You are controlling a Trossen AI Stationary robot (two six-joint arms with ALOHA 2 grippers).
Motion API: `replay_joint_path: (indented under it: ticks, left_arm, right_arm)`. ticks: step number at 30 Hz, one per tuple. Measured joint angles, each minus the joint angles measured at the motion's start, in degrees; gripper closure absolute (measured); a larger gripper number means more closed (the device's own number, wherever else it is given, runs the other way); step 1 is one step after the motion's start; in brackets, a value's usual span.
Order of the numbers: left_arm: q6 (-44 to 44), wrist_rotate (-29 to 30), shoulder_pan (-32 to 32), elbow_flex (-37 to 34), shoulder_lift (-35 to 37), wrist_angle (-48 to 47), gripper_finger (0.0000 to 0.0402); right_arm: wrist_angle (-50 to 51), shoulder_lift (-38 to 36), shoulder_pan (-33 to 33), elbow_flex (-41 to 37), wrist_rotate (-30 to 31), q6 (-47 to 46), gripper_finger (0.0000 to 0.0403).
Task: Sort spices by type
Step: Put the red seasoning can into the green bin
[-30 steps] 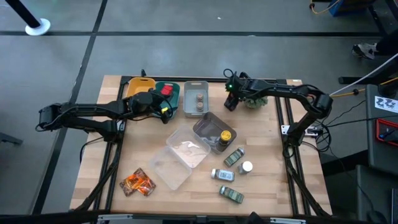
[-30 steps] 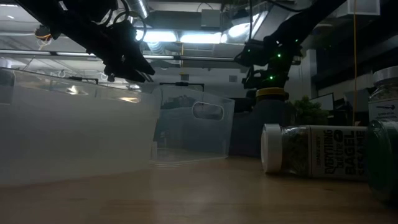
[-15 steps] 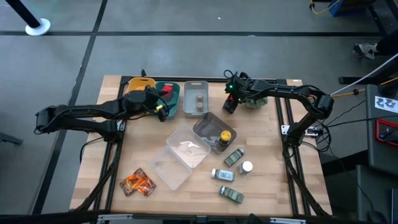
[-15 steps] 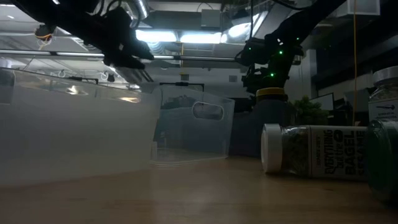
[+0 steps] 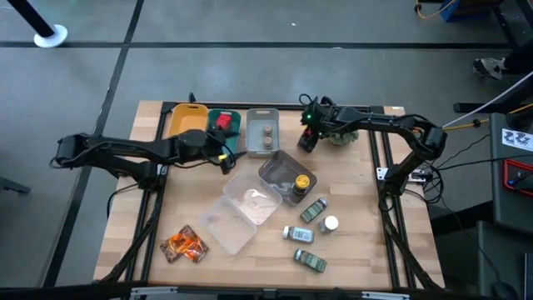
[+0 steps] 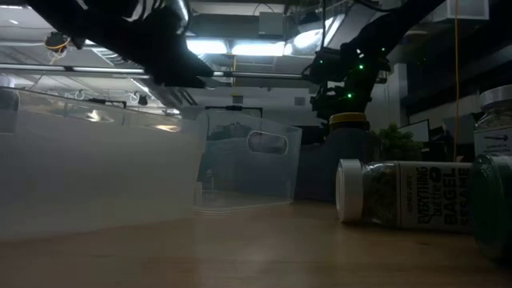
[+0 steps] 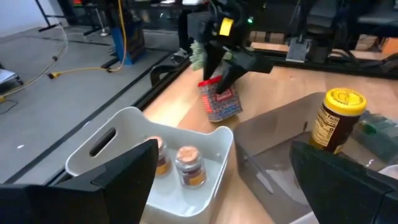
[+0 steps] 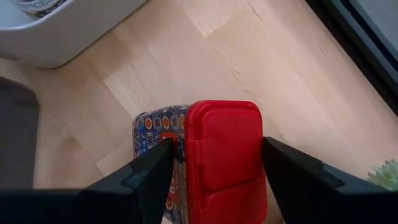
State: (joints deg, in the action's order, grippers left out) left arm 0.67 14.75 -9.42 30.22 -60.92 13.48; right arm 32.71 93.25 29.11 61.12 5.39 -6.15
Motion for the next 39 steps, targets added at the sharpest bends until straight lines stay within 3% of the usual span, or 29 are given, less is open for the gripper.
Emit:
replay_joint_path:
  ticks: [14,39]
  left_arm:
    - [-2.25,0.01,0.03,0.00,-1.97,2.84,0.0054]
    - [-2.26,0.01,0.03,0.00,-1.30,1.62,0.0054]
  right_arm:
    - [-0.06,-0.02,-4.71,0.06,1.98,0.04,0.0164]
    - [2.50,-0.11,-5.85,3.69,0.00,-1.38,0.0164]
